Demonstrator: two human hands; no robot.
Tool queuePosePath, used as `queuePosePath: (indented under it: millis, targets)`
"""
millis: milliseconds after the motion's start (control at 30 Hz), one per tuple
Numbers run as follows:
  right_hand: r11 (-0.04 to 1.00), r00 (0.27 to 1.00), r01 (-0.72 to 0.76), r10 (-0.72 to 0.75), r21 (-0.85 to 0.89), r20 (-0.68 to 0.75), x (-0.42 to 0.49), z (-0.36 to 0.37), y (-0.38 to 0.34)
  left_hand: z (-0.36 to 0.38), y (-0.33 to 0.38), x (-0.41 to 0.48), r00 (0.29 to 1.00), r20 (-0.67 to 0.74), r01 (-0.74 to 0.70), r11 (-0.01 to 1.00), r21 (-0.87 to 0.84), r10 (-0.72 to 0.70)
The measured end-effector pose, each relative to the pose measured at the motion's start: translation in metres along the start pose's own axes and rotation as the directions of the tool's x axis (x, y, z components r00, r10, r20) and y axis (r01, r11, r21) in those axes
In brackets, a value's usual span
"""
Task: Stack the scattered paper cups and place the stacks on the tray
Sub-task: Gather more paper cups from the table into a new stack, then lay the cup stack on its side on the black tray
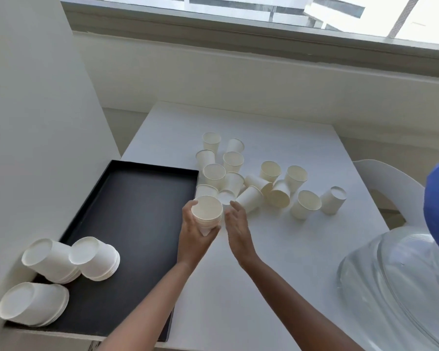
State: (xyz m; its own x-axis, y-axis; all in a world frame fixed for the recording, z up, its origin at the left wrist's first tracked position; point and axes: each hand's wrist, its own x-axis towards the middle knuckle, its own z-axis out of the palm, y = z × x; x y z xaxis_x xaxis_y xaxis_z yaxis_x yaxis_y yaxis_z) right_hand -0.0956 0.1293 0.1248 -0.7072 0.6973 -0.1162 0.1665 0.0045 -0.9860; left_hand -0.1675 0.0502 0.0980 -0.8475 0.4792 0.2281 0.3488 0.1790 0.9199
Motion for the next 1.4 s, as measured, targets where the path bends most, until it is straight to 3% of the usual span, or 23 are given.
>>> queuePosePath:
  millis: [67, 167, 267, 433, 633, 867, 1067, 1200, 1400]
  targets:
    - [0.914, 0.954, -0.293, 0.297, 0.281, 0.031, 0.002, 0.002, 0.001, -0.001, 0.0, 0.0, 1.0, -0.03, -0.007, 1.0, 0.002, 0.007]
    - [0.602, 0.789, -0.597, 0.559, 0.531, 0.254, 0.001, 0.001, 0.003, -0.005, 0.002, -0.002, 0.998, 0.012, -0.068, 0.997, 0.037, 0.068]
    - [0.442, 0.727, -0.675, 0.535, 0.592, 0.43, -0.003, 0.007, 0.004, -0.017, 0.003, -0.008, 0.975, 0.162, -0.171, 0.979, 0.114, 0.152]
    - [0.423, 0.784, -0.617, 0.399, 0.664, 0.475, 0.002, 0.015, 0.008, -0.042, 0.001, -0.012, 0.884, 0.364, -0.375, 0.909, 0.182, 0.292]
    - [0.385, 0.718, -0.693, 0.446, 0.609, 0.534, 0.0, 0.038, 0.009, -0.074, -0.002, -0.014, 0.941, 0.257, -0.3, 0.897, 0.325, 0.221]
    - [0.483, 0.685, -0.728, 0.525, 0.486, 0.505, -0.015, 0.082, 0.003, -0.127, 0.004, -0.002, 0.966, 0.062, -0.248, 0.819, 0.518, 0.253]
    - [0.557, 0.668, -0.74, 0.544, 0.376, 0.508, -0.043, 0.123, 0.001, -0.179, -0.011, 0.0, 0.985, 0.039, -0.16, 0.792, 0.589, 0.17]
    - [0.667, 0.734, -0.664, 0.492, 0.339, 0.469, -0.058, 0.147, 0.008, -0.209, -0.028, -0.009, 0.995, -0.046, -0.045, 0.811, 0.584, 0.088]
    - [0.896, 0.84, -0.402, 0.28, 0.188, 0.464, -0.077, 0.173, 0.019, -0.23, -0.048, -0.027, 0.988, -0.146, 0.106, 0.884, 0.455, -0.043]
